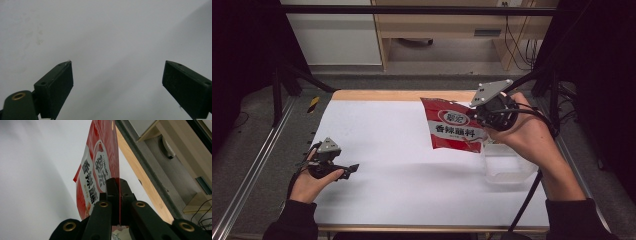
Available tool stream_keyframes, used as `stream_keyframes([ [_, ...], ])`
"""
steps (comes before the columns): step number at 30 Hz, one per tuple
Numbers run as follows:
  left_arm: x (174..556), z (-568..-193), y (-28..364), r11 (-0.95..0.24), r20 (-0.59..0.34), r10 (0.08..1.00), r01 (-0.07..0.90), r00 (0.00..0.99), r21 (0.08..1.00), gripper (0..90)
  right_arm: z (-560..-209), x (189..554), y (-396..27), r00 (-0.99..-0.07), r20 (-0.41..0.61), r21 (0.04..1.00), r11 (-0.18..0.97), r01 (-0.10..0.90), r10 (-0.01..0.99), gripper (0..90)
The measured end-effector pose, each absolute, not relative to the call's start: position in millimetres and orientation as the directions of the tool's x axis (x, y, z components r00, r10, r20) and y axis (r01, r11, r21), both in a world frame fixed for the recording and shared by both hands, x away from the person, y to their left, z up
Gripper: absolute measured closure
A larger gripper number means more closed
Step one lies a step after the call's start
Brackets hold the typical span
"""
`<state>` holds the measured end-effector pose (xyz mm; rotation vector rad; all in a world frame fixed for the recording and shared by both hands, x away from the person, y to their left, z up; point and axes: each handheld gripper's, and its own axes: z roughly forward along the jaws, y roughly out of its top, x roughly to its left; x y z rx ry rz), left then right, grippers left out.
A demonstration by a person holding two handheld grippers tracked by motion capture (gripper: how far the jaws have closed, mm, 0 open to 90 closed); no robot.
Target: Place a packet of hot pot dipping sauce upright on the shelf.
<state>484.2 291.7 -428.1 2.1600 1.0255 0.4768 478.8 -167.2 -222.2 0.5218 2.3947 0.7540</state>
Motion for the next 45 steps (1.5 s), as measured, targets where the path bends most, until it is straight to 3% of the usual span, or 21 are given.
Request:
stream_keyframes([
  [45, 485.3, -431.2, 298.1, -0.437, 0.033, 0.791, 0.527, 0.611, 0.729, 9.8, -222.0, 463.1, -269.3, -0.666, -0.387, 0.587, 0.728, 0.355, 0.637, 90.0],
])
